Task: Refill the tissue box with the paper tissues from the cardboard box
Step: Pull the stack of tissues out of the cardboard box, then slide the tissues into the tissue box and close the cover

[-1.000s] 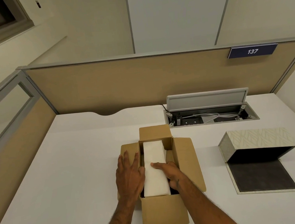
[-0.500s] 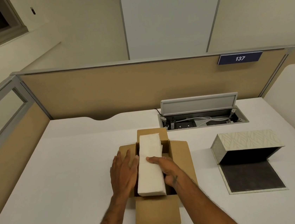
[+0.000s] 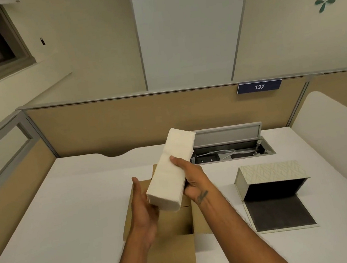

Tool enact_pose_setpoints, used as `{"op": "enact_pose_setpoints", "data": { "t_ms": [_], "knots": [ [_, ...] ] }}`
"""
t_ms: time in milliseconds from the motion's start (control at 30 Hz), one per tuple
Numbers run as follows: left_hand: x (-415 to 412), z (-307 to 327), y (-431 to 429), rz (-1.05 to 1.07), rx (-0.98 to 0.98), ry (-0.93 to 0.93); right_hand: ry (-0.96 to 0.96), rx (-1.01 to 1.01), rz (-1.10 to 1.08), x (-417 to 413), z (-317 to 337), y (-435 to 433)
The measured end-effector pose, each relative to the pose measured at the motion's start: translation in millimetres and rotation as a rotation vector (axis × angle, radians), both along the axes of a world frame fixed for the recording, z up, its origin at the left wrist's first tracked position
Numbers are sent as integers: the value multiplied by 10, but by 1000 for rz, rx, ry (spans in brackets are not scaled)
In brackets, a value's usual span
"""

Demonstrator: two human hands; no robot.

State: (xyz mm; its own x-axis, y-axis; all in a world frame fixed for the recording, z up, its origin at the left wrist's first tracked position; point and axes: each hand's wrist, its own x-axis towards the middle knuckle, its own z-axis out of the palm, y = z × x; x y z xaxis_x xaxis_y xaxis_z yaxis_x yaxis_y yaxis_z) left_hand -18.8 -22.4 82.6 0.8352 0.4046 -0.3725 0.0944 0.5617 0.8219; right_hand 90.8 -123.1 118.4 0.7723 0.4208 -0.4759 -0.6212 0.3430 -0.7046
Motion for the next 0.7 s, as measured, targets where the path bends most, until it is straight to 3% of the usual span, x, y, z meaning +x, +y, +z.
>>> {"op": "enact_pose_setpoints", "data": {
  "t_ms": [200, 433, 700],
  "knots": [
    [-10, 179, -634, 53, -98, -82, -12, 50, -165, -5, 133, -433],
    [202, 256, -1561, 81, 140, -41, -7, 11, -348, -10, 152, -1020],
    [282, 277, -2044, -153, 165, -52, -60, -53, -547, 245, 242, -2246]
  ]
}}
